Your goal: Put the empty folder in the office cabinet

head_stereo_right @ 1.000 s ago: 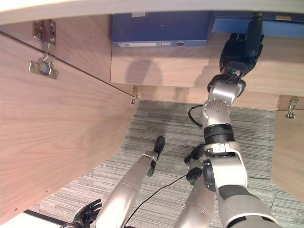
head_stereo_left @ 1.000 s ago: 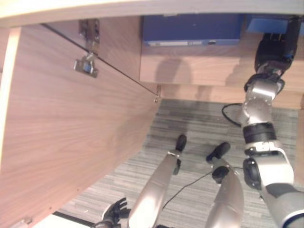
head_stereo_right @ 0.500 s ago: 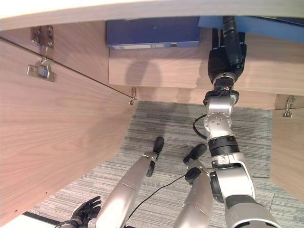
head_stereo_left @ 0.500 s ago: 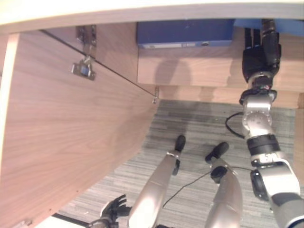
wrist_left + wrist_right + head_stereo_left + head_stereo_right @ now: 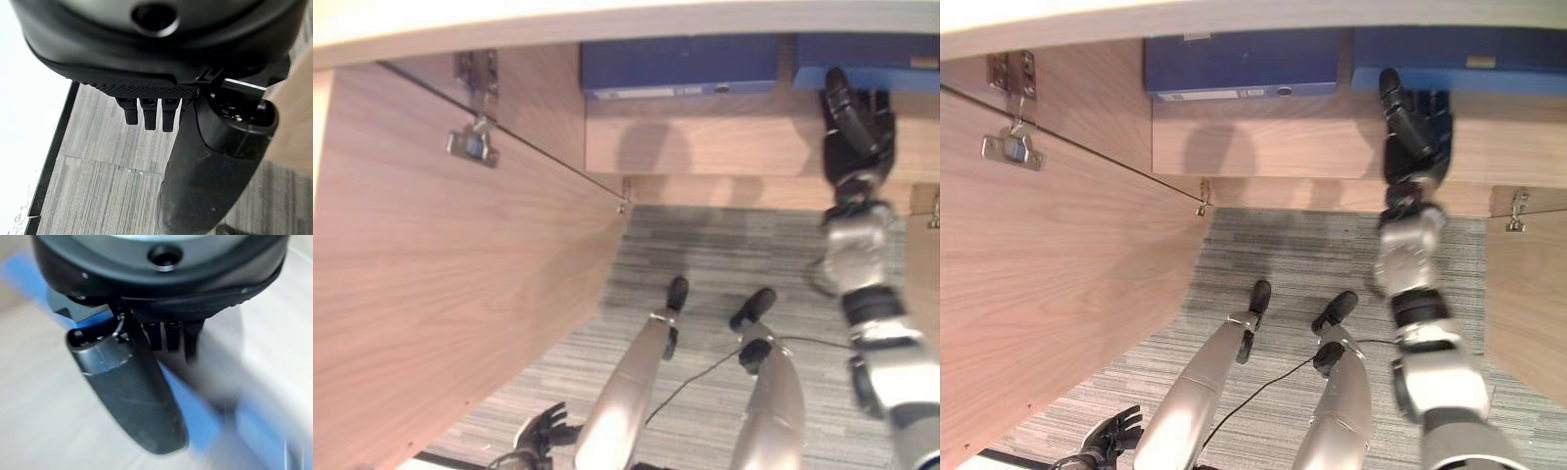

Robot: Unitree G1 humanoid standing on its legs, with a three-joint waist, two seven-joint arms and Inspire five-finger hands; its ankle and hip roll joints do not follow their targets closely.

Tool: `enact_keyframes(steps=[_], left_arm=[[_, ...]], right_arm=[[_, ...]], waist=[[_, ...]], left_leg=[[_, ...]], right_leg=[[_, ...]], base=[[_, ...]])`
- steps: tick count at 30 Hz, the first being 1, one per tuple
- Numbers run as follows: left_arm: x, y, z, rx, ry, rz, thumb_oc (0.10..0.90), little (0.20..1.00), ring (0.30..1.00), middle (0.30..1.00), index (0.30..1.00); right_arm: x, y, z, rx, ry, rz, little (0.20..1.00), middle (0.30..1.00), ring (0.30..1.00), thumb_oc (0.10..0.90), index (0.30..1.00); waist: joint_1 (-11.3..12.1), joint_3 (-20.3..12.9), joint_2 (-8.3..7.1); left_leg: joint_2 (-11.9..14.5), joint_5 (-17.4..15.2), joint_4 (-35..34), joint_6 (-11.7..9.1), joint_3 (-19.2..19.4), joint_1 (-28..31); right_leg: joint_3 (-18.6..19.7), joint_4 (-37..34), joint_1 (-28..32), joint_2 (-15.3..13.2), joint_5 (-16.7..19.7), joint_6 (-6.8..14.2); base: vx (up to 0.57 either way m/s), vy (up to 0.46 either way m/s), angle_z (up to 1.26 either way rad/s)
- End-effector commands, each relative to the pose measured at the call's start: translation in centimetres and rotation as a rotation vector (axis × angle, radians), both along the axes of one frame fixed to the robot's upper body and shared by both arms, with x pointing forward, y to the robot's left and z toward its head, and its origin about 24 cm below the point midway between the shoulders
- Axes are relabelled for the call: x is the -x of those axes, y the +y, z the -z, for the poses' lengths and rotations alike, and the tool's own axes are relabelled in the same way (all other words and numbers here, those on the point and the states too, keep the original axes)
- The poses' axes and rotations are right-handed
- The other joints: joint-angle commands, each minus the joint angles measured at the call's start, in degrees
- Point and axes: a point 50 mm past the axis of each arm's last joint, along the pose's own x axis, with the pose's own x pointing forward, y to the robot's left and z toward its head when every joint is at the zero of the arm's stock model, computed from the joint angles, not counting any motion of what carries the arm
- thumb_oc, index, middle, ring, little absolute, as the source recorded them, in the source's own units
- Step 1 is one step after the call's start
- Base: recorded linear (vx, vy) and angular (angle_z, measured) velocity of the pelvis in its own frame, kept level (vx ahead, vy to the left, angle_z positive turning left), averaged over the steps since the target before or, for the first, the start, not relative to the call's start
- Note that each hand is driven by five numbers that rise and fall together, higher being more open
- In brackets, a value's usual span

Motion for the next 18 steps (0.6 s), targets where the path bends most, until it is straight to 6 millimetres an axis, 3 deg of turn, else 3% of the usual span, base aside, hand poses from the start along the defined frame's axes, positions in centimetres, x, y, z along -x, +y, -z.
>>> enact_keyframes(steps=[1,7,11,12,14,16,17,18], left_arm=[[6.1,2.6,0.9,-0.089,0.185,-0.053,0.8,0.9,0.9,0.9,0.9],[5.7,2.6,0.6,-0.082,0.16,-0.063,0.8,0.9,0.9,0.9,0.9],[5.6,2.8,0.5,-0.077,0.151,-0.059,0.8,0.9,0.9,0.9,0.9],[5.7,3.0,0.4,-0.08,0.155,-0.054,0.8,0.9,0.9,0.9,0.9],[5.7,2.9,0.4,-0.077,0.155,-0.052,0.8,0.9,0.9,0.9,0.9],[6.0,3.0,0.4,-0.074,0.159,-0.048,0.8,0.9,0.9,0.9,0.9],[6.3,2.9,0.4,-0.071,0.161,-0.025,0.8,0.9,0.9,0.9,0.9],[6.3,2.8,0.4,-0.067,0.16,-0.026,0.8,0.9,0.9,0.9,0.9]], right_arm=[[0.9,-0.8,-2.0,0.115,-0.028,0.069,0.9,0.9,0.9,0.8,0.9],[0.5,-0.3,-2.4,0.071,-0.056,-0.014,0.9,0.9,0.9,0.8,0.9],[0.3,-0.2,-3.1,0.132,-0.035,-0.03,0.9,0.9,0.9,0.8,0.9],[0.1,-0.4,-3.3,0.253,0.037,-0.008,0.9,0.9,0.9,0.8,0.9],[0.0,-0.4,-3.6,0.323,0.075,0.003,0.9,0.9,0.9,0.8,0.9],[-0.4,-0.5,-4.0,0.541,0.187,0.02,0.9,0.9,0.9,0.8,0.9],[-0.5,-0.4,-4.4,0.754,0.282,0.032,0.9,0.9,0.9,0.8,0.9],[-0.5,-0.4,-4.5,0.758,0.282,0.031,0.9,0.9,0.9,0.8,0.9]], waist=[[0.2,-0.5,1.34],[0.2,-0.4,0.72],[0.4,-0.4,0.49],[0.5,-0.4,0.1],[0.4,-0.4,0.02],[0.4,-0.3,-0.44],[0.5,-0.3,-0.96],[0.3,-0.3,-0.83]], left_leg=[[1.9,-4.5,-2.7,-3.4,-2.2,1.1],[2.4,-4.0,-4.1,-3.8,-2.4,1.9],[2.6,-3.7,-4.9,-4.0,-2.3,2.4],[2.8,-3.5,-5.1,-4.0,-2.3,2.6],[2.9,-3.5,-5.3,-4.1,-2.2,2.6],[3.1,-3.1,-5.7,-4.2,-2.0,2.7],[3.3,-2.8,-6.1,-4.4,-1.9,2.7],[3.4,-2.8,-6.1,-4.4,-1.9,2.7]], right_leg=[[1.8,2.8,6.1,-1.5,-5.9,5.0],[0.8,1.2,7.3,-0.8,-5.4,4.9],[0.7,0.3,7.8,-0.4,-5.1,5.0],[0.5,0.0,7.9,-0.4,-4.8,5.0],[0.5,-0.2,7.9,-0.3,-4.7,5.0],[0.4,-0.9,8.0,-0.2,-4.3,4.9],[0.1,-1.4,7.9,-0.2,-3.9,4.9],[0.1,-1.4,7.9,-0.1,-3.9,4.9]], base=[[-0.01,-0.024,-0.11],[0.0,-0.016,-0.05],[0.0,-0.006,-0.03],[0.0,0.0,0.0],[0.0,0.0,0.0],[0.0,0.0,0.0],[-0.01,0.009,-0.03],[-0.01,0.005,-0.04]])
